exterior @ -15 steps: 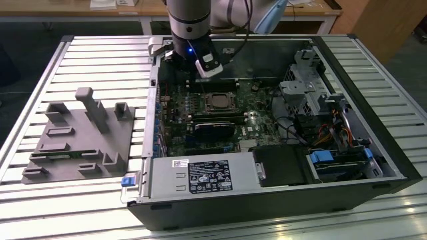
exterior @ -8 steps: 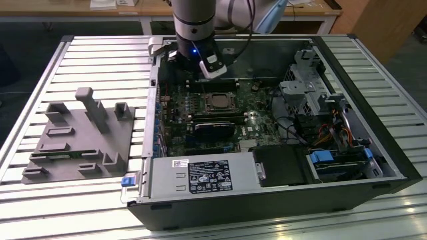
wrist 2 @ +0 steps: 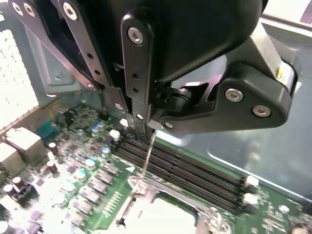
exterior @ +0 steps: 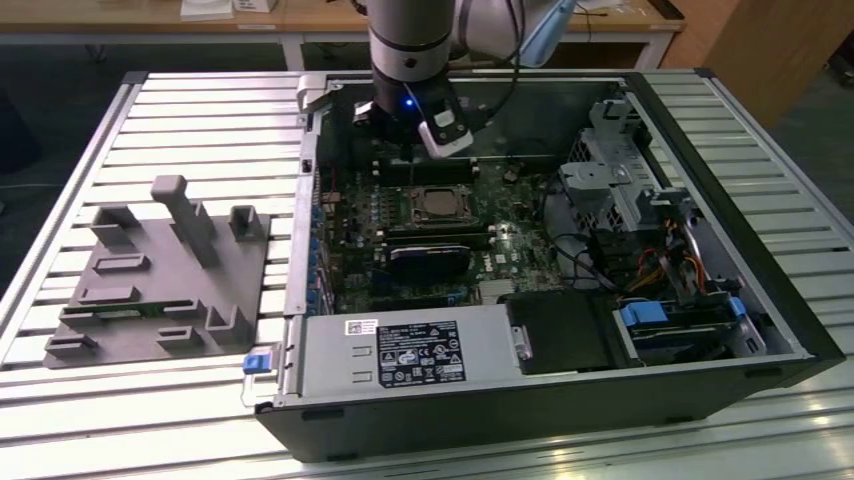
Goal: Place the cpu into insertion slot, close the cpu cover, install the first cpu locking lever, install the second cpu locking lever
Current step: 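Install the first cpu locking lever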
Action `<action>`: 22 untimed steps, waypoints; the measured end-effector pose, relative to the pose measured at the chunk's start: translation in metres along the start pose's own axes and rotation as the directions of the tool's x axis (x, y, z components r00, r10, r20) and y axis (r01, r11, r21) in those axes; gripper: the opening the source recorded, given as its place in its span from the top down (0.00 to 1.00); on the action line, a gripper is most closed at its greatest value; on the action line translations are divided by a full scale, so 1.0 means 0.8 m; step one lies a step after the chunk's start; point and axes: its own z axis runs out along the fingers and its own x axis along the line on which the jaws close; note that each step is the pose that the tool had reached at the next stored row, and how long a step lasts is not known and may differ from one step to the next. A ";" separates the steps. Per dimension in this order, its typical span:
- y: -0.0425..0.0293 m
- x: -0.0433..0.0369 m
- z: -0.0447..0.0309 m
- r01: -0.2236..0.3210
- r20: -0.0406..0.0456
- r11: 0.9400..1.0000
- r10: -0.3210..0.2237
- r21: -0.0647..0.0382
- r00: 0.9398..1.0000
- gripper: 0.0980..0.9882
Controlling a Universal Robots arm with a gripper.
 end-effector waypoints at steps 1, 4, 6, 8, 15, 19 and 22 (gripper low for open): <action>0.0003 -0.004 0.0001 0.000 0.000 1.000 0.000 0.000 1.000 0.99; 0.0012 -0.016 0.0005 0.000 0.000 1.000 0.000 0.000 1.000 0.99; 0.0019 -0.024 0.0007 0.000 -0.001 1.000 0.000 0.000 1.000 0.99; 0.0025 -0.031 0.0010 0.000 -0.001 1.000 0.000 0.000 1.000 0.99; 0.0030 -0.038 0.0011 0.000 -0.001 1.000 0.000 0.000 1.000 0.99; 0.0031 -0.038 0.0013 0.001 0.004 1.000 -0.001 0.006 1.000 0.99; 0.0026 -0.038 0.0025 0.006 0.026 1.000 -0.006 0.015 1.000 0.99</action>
